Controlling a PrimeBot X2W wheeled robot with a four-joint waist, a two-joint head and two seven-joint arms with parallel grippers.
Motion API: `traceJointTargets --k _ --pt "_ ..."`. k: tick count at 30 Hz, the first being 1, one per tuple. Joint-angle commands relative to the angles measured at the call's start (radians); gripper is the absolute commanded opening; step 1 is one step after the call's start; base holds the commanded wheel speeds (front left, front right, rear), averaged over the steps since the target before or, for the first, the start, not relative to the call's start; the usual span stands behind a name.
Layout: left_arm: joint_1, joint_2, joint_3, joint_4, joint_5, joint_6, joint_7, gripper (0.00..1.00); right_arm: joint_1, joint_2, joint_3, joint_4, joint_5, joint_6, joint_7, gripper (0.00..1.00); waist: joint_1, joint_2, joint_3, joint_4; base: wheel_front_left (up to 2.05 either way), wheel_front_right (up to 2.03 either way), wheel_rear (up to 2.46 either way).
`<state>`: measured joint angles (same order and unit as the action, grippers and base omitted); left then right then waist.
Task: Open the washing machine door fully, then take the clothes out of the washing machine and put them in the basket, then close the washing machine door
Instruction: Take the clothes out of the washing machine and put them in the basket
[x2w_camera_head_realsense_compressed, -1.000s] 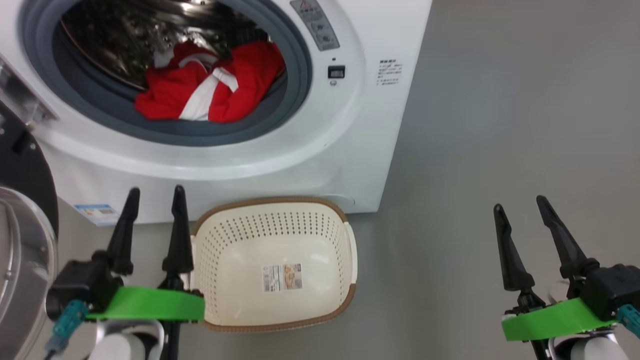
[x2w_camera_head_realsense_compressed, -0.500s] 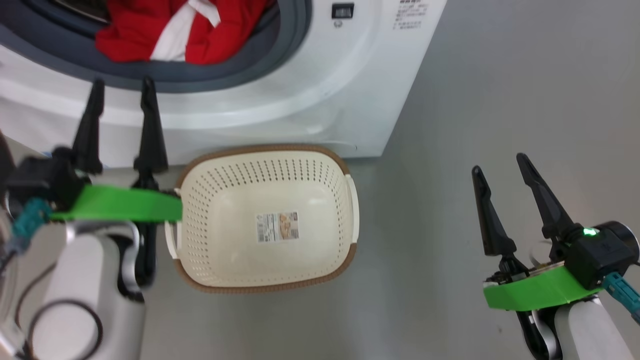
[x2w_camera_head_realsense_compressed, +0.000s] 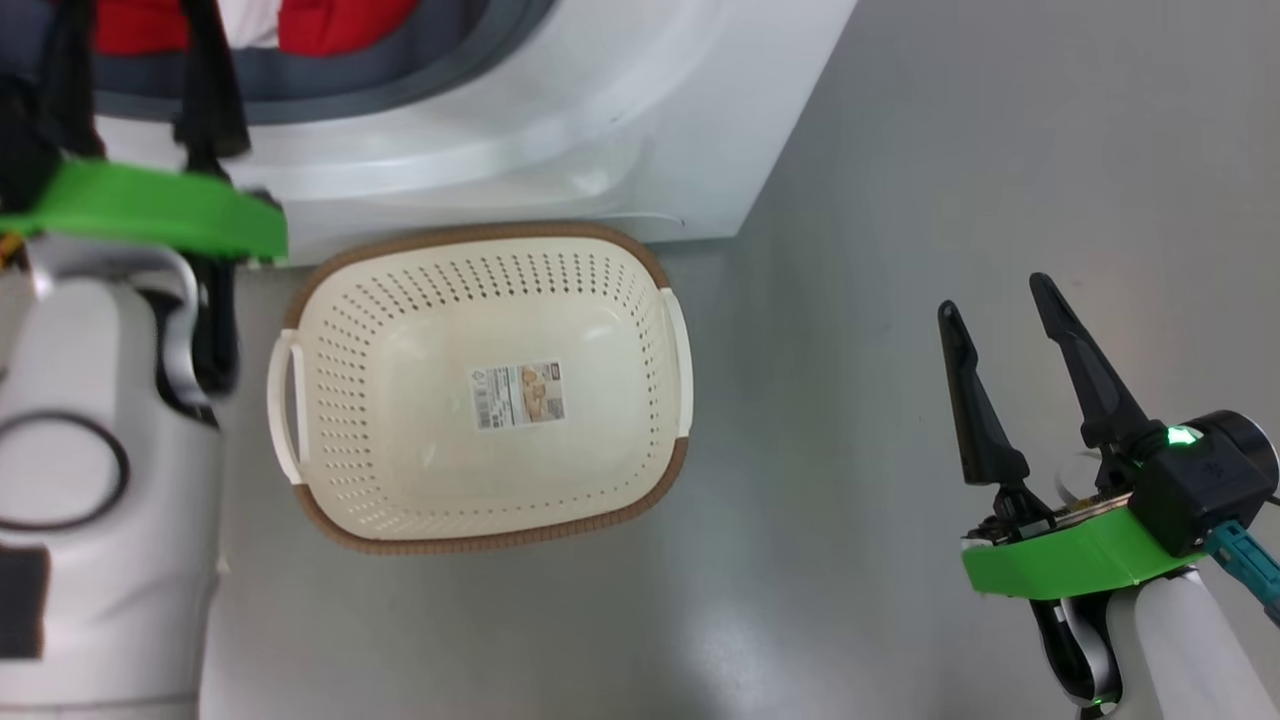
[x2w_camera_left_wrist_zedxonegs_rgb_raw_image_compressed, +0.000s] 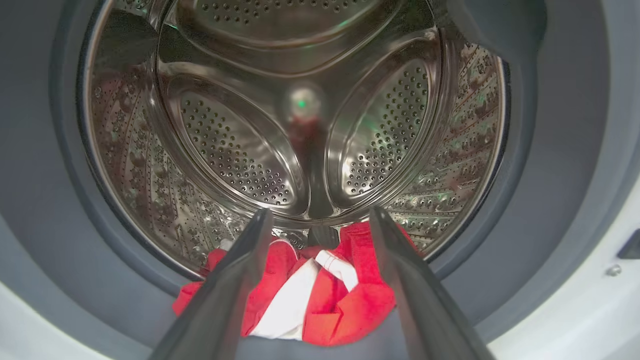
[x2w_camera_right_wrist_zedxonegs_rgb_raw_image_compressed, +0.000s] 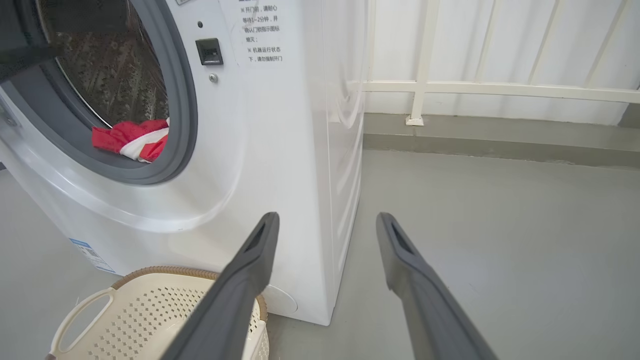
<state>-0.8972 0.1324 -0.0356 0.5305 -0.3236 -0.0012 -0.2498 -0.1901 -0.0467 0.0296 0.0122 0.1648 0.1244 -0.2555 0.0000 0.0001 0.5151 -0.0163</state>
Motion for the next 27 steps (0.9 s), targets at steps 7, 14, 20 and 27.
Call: traceJointTargets --k 7,14,20,27 --pt "-0.166 0.076 0.026 0.122 0.030 0.017 -0.011 1.00 -0.042 -0.004 0.043 -0.021 -0.006 0.006 -0.006 1.00 0.0000 -0.0001 0.088 -0.031 0.00 0.00 0.00" --pt "-0.297 0.125 -0.002 0.262 0.076 0.042 0.006 1.00 -0.070 -0.004 0.053 -0.018 -0.001 0.006 -0.006 1.00 0.0000 -0.0001 0.142 -0.060 0.00 0.00 0.00" --pt "-0.386 0.162 -0.040 0.381 0.113 0.049 0.071 1.00 -0.081 -0.004 0.054 -0.009 0.012 0.006 -0.006 1.00 0.0000 -0.0001 0.164 -0.077 0.00 0.00 0.00" --pt "-0.449 0.190 -0.093 0.510 0.160 0.065 0.161 1.00 -0.092 -0.004 0.053 -0.005 0.046 0.006 -0.006 1.00 0.0000 -0.0001 0.172 -0.105 0.00 0.00 0.00"
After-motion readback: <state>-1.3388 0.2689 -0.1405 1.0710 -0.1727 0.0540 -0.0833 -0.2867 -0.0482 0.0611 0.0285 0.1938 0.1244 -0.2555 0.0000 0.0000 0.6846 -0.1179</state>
